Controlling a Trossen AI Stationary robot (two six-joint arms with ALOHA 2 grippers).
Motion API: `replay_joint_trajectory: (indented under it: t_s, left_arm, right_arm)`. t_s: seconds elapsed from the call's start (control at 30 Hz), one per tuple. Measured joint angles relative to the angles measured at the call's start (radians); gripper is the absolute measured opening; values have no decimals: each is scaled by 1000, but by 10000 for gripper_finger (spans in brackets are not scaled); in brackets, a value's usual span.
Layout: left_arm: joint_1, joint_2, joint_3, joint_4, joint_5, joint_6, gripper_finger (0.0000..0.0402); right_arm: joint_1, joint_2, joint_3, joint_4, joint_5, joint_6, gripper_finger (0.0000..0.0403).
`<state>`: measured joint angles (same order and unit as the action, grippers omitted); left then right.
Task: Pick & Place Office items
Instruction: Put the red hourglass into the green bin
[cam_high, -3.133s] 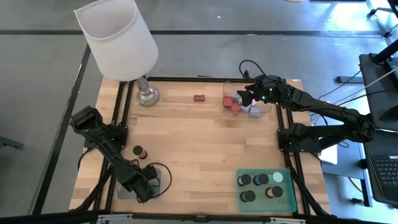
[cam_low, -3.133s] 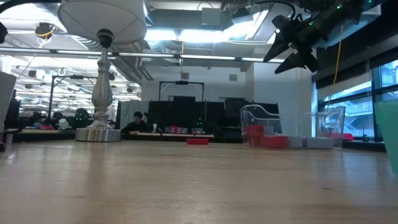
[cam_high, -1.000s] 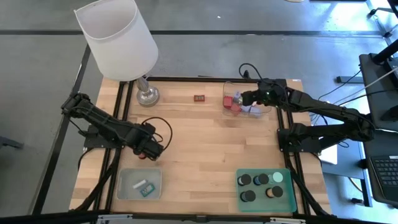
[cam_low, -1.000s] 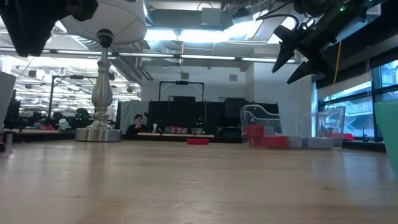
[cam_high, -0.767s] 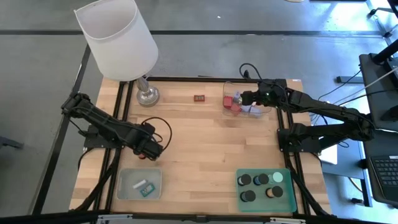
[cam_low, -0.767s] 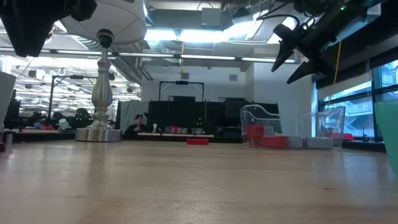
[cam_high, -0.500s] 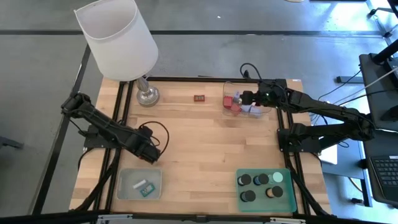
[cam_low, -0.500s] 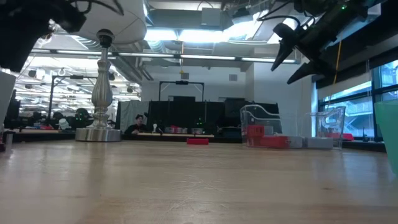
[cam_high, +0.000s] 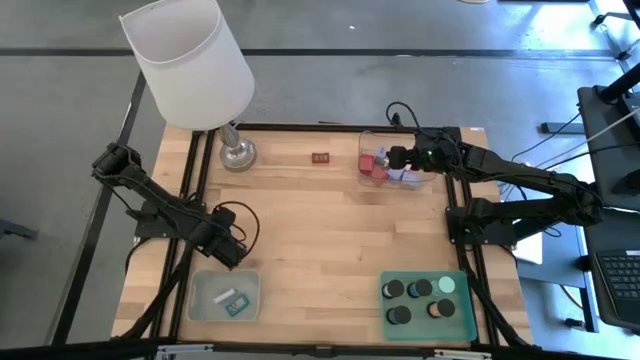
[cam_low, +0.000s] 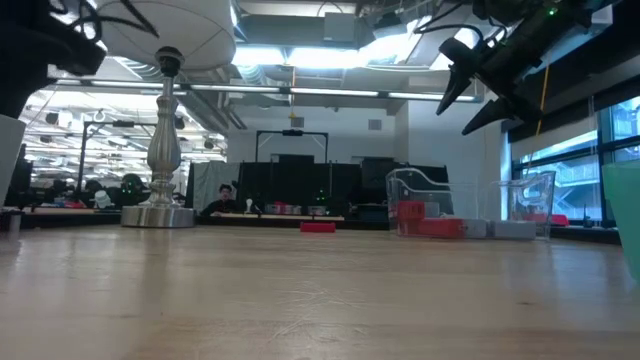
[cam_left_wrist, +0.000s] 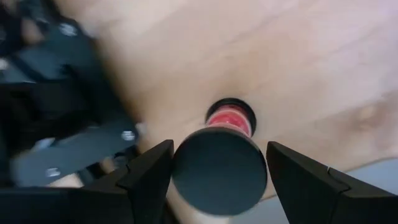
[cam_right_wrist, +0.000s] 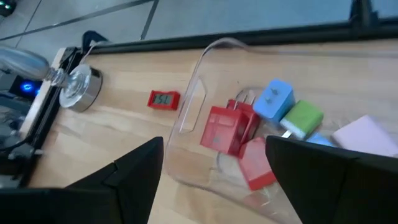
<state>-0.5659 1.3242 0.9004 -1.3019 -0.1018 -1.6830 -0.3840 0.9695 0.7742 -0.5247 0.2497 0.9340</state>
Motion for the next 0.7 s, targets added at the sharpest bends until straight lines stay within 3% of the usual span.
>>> replay_joint_trajectory:
  t_s: [0.2,0.4,0.7]
  left_arm:
    - [-23,-31,-90,186,11,-35,250]
    - [-23,-36,-93,183,26,-18,201]
    - [-13,-37,-48,184,-28,35,201]
  right_arm:
    - [0,0,0,0,-29,9,286]
    - [0,0,0,1,-29,9,286]
    - [0,0,0,6,-24,-33,286]
